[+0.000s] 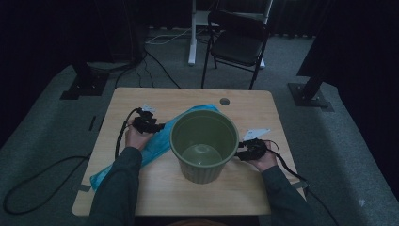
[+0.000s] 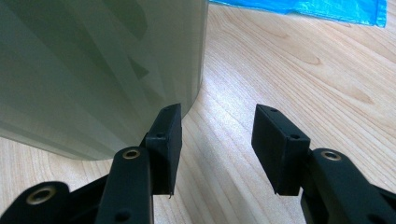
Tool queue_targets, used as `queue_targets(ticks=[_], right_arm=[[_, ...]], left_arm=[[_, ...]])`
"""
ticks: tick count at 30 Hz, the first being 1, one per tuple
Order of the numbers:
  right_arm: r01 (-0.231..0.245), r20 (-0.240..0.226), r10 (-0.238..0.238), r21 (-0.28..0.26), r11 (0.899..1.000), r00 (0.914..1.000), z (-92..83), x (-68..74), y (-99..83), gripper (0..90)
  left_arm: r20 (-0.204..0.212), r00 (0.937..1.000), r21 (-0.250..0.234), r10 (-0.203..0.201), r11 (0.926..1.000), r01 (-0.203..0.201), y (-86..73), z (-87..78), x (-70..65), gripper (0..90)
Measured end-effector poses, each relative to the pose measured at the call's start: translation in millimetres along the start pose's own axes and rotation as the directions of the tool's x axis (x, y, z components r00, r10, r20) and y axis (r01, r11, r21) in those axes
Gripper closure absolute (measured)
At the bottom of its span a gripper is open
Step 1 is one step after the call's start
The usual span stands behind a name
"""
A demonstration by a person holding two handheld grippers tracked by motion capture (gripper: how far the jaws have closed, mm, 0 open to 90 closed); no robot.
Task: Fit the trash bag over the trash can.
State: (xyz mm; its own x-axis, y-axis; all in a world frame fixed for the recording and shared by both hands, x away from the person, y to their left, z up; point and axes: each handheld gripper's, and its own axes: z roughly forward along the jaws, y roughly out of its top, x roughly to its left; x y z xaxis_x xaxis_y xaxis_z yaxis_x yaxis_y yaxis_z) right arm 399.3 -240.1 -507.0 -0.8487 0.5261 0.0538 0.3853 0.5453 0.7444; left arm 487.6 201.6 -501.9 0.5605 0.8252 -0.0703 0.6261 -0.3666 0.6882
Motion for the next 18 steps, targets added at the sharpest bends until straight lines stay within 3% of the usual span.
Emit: queue_targets(ticks=[1, 4, 7, 11, 14, 18], right_arm=[[0.0, -0.001, 0.0, 0.0, 1.0, 1.0, 0.1, -0.1, 0.0, 52.4], [-0.001, -0.003, 0.001, 0.002, 1.0, 1.0, 0.5, -0.3, -0.1, 52.4], [0.0, -0.006, 0.0, 0.006, 1.0, 1.0, 1.2, -0.3, -0.2, 52.4], [0.002, -0.009, -0.002, 0.005, 1.0, 1.0, 0.9, -0.2, -0.4, 52.4], [0.001, -0.01, -0.001, 0.006, 1.0, 0.9999, 0.7, -0.9, -0.8, 52.4], [0.001, -0.01, -0.001, 0.006, 1.0, 0.9999, 0.6, -0.8, -1.0, 52.4]], left_arm=[[0.015, 0.9997, 0.009, -0.019, 0.9998, 0.019, 0.3, 4.7, 4.8, 46.2], [0.024, 0.9995, 0.017, -0.022, 0.9996, 0.022, -0.9, 10.3, 7.4, 46.0], [0.025, 0.9989, 0.058, -0.039, 0.9976, 0.037, -5.9, 22.1, 10.0, 45.5], [0.029, 0.9982, 0.064, -0.052, 0.9967, 0.05, -7.3, 28.9, 8.3, 45.8], [0.023, 0.9997, 0.08, 0.0, 0.9968, -0.002, -5.7, 30.4, -0.1, 46.1], [0.009, 0.9968, 0.097, 0.08, 0.992, -0.08, -5.3, 31.9, -15.4, 47.5]])
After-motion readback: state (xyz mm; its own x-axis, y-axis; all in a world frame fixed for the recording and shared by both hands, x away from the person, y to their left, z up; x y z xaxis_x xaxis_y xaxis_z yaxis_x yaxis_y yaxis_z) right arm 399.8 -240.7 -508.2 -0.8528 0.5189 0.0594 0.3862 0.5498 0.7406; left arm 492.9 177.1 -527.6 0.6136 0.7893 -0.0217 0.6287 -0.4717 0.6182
